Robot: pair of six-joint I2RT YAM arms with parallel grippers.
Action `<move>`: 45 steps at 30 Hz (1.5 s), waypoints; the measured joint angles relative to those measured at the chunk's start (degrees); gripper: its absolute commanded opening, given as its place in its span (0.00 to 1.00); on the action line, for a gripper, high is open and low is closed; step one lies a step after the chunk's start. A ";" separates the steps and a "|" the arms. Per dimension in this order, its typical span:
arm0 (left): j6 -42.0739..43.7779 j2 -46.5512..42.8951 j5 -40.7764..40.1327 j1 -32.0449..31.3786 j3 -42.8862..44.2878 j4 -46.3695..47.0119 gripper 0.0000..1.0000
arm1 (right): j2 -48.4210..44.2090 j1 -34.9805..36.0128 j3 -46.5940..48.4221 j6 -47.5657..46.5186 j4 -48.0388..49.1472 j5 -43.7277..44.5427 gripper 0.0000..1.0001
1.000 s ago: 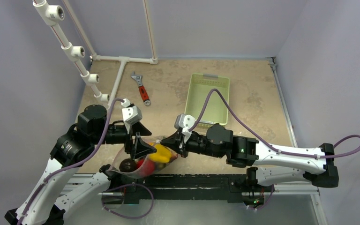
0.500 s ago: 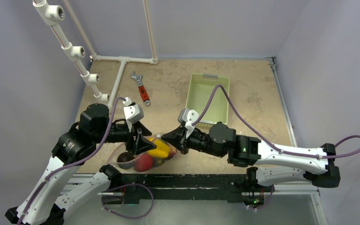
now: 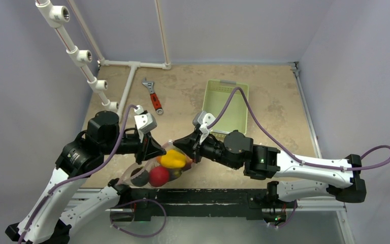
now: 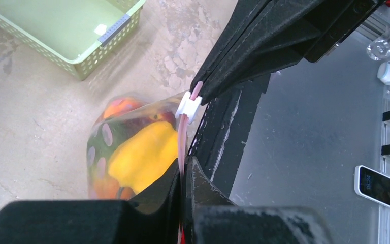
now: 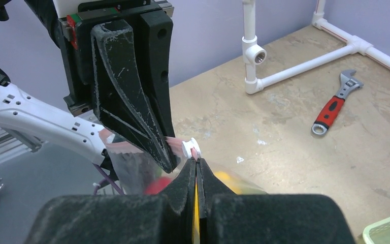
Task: Place the food in the zip-top bag and seal the zipper
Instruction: Zip the zipper food storage bag at the center of the board.
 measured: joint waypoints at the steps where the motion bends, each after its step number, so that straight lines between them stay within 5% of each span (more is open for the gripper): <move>1: 0.15 0.13 -0.37 -0.02 0.24 -0.20 0.00 | -0.02 -0.02 0.00 0.00 0.02 0.00 0.00; 4: 0.31 0.66 -1.22 -0.02 0.92 -0.87 0.00 | -0.09 -0.13 0.00 -0.17 0.00 -0.50 0.08; 10: 0.37 1.57 -1.84 -0.02 2.47 -2.36 0.00 | -2.49 -0.24 -0.17 -2.16 0.11 -3.04 0.58; 16: 0.76 1.86 -0.61 -0.02 4.13 -3.06 0.00 | -6.47 -0.24 -2.10 -5.64 1.57 -8.15 0.73; 33: 1.29 1.36 5.81 -0.02 5.68 -4.94 0.00 | -2.91 -0.28 -6.32 -11.23 7.23 -14.69 0.70; 45: 1.44 0.70 8.48 -0.04 5.79 -5.49 0.00 | -1.46 -0.74 -6.32 -13.14 10.88 -18.86 0.41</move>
